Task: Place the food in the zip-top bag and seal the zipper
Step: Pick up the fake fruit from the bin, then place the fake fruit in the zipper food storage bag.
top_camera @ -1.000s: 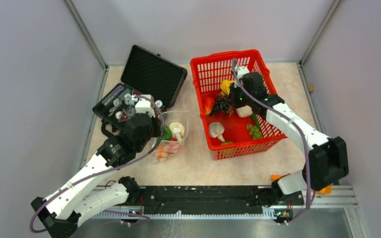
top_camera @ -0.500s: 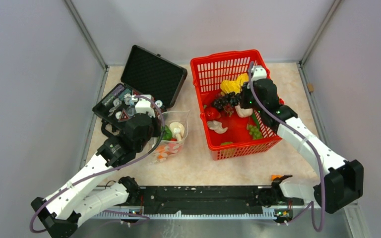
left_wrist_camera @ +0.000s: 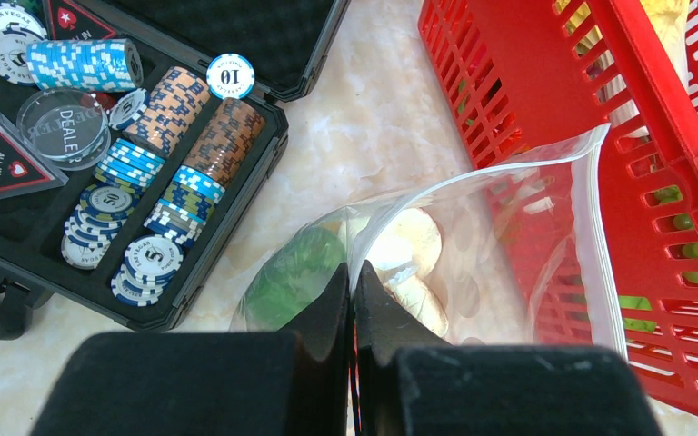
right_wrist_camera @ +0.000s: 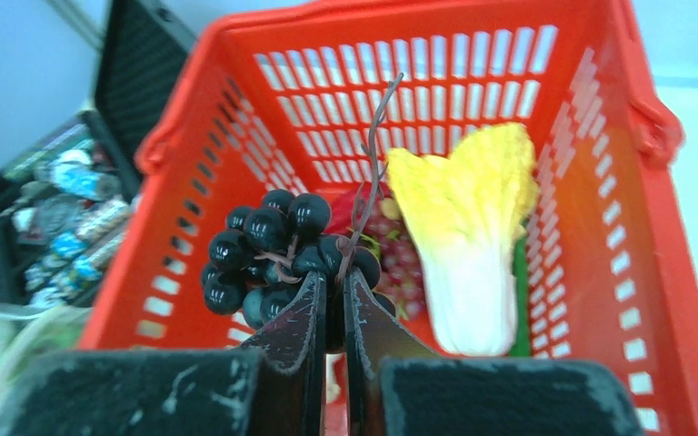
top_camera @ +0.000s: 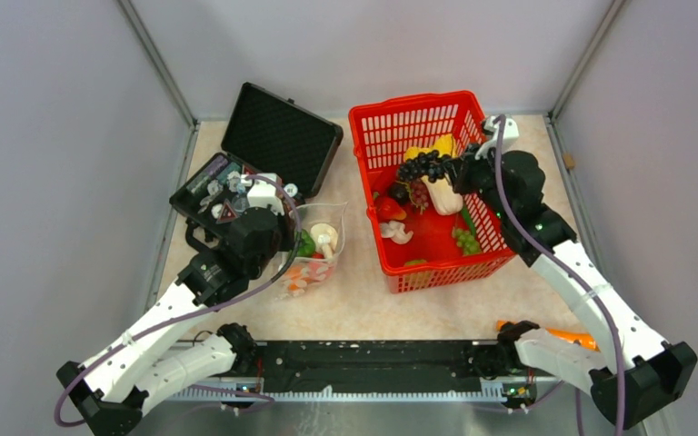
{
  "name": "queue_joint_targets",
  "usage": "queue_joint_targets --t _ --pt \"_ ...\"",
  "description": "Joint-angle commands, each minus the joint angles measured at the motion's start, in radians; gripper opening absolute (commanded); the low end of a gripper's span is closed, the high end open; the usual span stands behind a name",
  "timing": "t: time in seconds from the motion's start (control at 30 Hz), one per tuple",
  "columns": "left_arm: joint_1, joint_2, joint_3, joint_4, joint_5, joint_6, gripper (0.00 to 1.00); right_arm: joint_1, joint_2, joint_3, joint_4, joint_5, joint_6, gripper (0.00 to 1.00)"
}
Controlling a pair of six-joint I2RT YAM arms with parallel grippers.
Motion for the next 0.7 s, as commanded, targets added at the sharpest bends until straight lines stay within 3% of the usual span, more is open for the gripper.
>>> queue_joint_targets --t 0.0,0.37,0.67 --pt "0.006 -0.01 0.004 0.055 -0.008 -0.004 0.02 -0.001 -0.045 0.02 0.118 -0.21 0.038 0.0" --pt "0.007 0.006 0.01 0.068 0.001 0.001 0.02 0.01 -0.005 0.082 0.145 -0.648 0.046 0.0" --pt "0.008 -0.002 0.008 0.064 -0.006 0.001 0.02 0.104 0.071 0.103 0.184 -0.699 0.054 0.0"
